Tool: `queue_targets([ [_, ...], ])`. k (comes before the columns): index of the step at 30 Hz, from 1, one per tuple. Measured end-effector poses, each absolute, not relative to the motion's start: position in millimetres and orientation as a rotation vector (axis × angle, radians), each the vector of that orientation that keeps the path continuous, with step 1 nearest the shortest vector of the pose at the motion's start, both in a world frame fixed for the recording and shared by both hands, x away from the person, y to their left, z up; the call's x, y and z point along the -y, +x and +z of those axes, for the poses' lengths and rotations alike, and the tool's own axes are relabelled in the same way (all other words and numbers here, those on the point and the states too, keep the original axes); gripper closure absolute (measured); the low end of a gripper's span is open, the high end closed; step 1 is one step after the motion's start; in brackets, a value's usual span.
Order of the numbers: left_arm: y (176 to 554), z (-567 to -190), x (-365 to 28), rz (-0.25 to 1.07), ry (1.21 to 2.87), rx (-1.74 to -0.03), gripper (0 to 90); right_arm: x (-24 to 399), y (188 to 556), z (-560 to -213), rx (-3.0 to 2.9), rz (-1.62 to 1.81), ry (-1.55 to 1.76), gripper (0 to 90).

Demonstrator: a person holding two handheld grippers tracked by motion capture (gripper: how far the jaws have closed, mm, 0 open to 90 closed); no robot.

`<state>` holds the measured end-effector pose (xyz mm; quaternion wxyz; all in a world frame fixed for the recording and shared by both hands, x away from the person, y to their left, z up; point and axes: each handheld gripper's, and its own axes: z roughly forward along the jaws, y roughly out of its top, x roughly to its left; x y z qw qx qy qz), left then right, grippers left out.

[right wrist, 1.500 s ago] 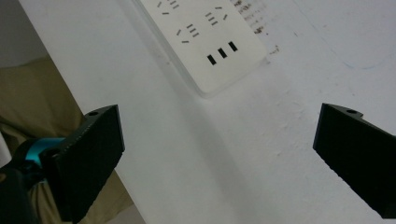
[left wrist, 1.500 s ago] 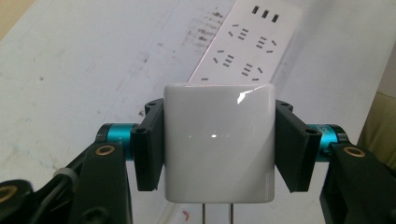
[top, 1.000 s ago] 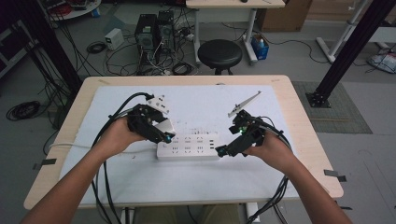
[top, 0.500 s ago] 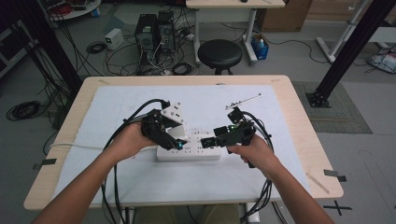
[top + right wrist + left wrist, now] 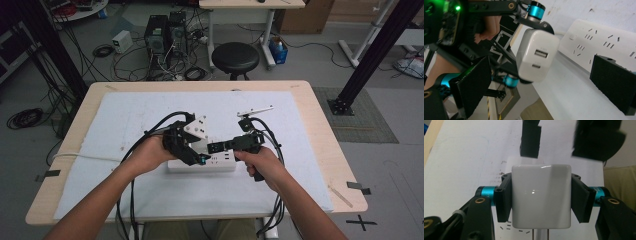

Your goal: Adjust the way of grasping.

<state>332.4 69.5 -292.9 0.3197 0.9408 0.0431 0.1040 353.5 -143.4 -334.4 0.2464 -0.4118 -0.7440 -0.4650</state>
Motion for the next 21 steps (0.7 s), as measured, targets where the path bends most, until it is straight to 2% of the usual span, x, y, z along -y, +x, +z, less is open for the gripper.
queue_targets([
  [8,332.5,-293.7,-64.4,0.289,2.472,-0.092,42.5,139.0,358.4,-340.4,1.948,-1.258,-1.172,7.3],
  [10,332.4,-293.5,-62.5,0.29,2.468,-0.087,42.4,139.7,358.8,-342.2,1.933,-1.269,-1.174,14.7],
  [15,332.8,-293.9,-58.9,0.294,2.458,-0.081,42.5,142.8,360.3,-349.5,1.843,-1.269,-1.193,20.0],
  [17,333.0,-294.2,-58.5,0.297,2.457,-0.079,42.5,144.6,360.9,-353.0,1.804,-1.272,-1.206,27.0],
  [21,333.4,-295.0,-57.6,0.3,2.459,-0.07,42.4,146.7,362.6,-356.8,1.766,-1.262,-1.205,32.3],
])
